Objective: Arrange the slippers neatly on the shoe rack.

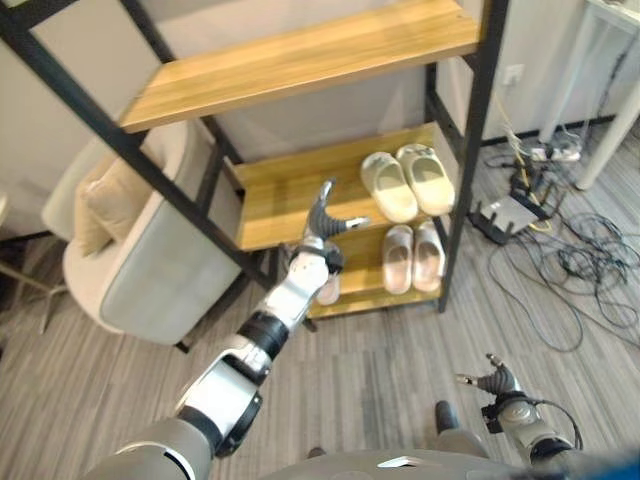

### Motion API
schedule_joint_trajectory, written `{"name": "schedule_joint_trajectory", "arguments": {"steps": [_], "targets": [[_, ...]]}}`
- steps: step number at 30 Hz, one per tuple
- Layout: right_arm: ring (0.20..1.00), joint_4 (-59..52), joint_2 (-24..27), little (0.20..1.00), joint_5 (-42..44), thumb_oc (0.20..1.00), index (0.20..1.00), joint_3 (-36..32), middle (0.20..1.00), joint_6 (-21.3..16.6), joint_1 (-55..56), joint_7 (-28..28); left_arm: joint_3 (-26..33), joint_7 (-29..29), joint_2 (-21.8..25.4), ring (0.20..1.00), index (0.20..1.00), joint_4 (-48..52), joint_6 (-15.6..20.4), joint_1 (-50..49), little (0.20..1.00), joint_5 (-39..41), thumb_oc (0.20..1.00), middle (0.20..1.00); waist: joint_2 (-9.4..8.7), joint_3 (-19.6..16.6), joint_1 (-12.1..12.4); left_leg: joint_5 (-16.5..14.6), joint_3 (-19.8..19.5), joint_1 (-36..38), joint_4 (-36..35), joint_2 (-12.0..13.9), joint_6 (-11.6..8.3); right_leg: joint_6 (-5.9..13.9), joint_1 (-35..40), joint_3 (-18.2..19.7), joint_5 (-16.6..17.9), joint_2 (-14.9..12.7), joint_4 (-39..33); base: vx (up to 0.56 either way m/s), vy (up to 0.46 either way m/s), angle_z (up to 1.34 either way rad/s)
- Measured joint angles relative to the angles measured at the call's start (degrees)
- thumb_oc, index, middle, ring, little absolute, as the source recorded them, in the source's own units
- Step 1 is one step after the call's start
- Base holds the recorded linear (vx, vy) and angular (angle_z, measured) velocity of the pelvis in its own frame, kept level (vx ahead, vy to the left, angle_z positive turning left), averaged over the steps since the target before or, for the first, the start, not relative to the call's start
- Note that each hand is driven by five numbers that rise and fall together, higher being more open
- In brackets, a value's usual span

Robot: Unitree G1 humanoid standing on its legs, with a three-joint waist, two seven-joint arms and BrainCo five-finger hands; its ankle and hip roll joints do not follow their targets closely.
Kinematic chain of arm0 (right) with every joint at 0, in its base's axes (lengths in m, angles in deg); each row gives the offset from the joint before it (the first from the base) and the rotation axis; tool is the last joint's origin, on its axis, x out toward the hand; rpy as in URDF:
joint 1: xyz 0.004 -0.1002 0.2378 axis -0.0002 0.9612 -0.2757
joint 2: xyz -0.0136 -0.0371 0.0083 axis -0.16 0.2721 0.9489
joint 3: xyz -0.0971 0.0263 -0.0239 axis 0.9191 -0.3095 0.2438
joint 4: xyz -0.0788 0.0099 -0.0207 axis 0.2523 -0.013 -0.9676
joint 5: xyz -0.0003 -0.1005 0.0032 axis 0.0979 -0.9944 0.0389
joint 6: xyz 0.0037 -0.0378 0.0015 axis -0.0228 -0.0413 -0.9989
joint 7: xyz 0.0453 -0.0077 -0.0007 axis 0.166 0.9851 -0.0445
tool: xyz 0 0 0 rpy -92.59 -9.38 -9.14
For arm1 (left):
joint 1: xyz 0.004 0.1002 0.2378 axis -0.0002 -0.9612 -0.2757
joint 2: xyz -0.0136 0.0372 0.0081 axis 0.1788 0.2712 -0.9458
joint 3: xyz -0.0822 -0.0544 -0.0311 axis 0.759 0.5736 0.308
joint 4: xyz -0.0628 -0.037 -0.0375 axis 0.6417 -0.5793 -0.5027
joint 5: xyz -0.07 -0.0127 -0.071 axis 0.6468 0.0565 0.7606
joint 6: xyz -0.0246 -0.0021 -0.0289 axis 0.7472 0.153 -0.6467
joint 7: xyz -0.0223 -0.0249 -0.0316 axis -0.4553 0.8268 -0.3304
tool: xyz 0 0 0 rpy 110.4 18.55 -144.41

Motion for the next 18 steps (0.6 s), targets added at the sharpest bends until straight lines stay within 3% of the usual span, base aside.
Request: {"name": "schedule_joint_trajectory", "arguments": {"steps": [2,4,7,15,18], "targets": [[1.000,-0.1,-0.1,1.000,-2.2,1.000,1.000,0.1,1.000,0.3,0.0,0.0,1.7,-2.1,1.6,1.000,1.000,4.8,0.4,-7.9,1.000,-1.4,1.000,1.000,-0.30,0.2,0.5,0.0,-0.8,0.5,0.0,0.1,0.06,0.48,1.9,-0.9,0.4,0.1,-1.6,0.01,0.008,0.21],[1.000,-0.3,-0.2,1.000,-3.8,1.000,1.000,0.3,1.000,0.6,-0.2,-0.1,2.5,-4.0,2.9,1.000,1.000,5.9,0.4,-15.0,1.000,-2.4,1.000,1.000,-0.90,0.5,2.2,0.0,-1.2,1.4,0.0,0.1,-0.02,0.59,3.9,-1.7,0.5,0.1,-2.9,0.02,0.002,0.15],[1.000,-0.9,-0.1,1.000,-6.4,1.000,1.000,2.5,1.000,0.7,-1.0,0.2,4.2,-6.1,3.3,1.000,1.000,5.2,0.2,-24.1,1.000,-3.0,1.000,1.000,-1.85,0.8,2.8,0.0,-2.3,2.0,0.0,0.1,0.03,0.83,7.0,-3.1,1.1,0.2,-5.4,0.01,0.006,0.28],[1.000,-4.3,0.1,1.000,-12.1,1.000,1.000,5.1,1.000,0.9,-1.4,0.9,7.8,-8.0,3.3,1.000,1.000,3.3,-0.2,-32.4,1.000,-5.4,1.000,1.000,-3.68,1.0,5.1,0.4,-4.8,1.7,0.0,0.0,-0.66,0.87,9.8,-6.3,1.1,0.1,-7.0,-0.02,0.000,0.22],[1.000,-15.1,4.8,1.000,-16.6,1.000,1.000,5.2,1.000,-0.1,3.2,2.8,12.2,-9.2,3.4,1.000,1.000,3.4,0.2,-35.6,1.000,-6.6,1.000,1.000,-4.08,0.9,5.1,0.1,-5.1,1.6,0.0,-0.2,-1.04,0.92,9.9,-6.7,1.1,-0.1,-7.0,-0.01,-0.016,0.05]]}}
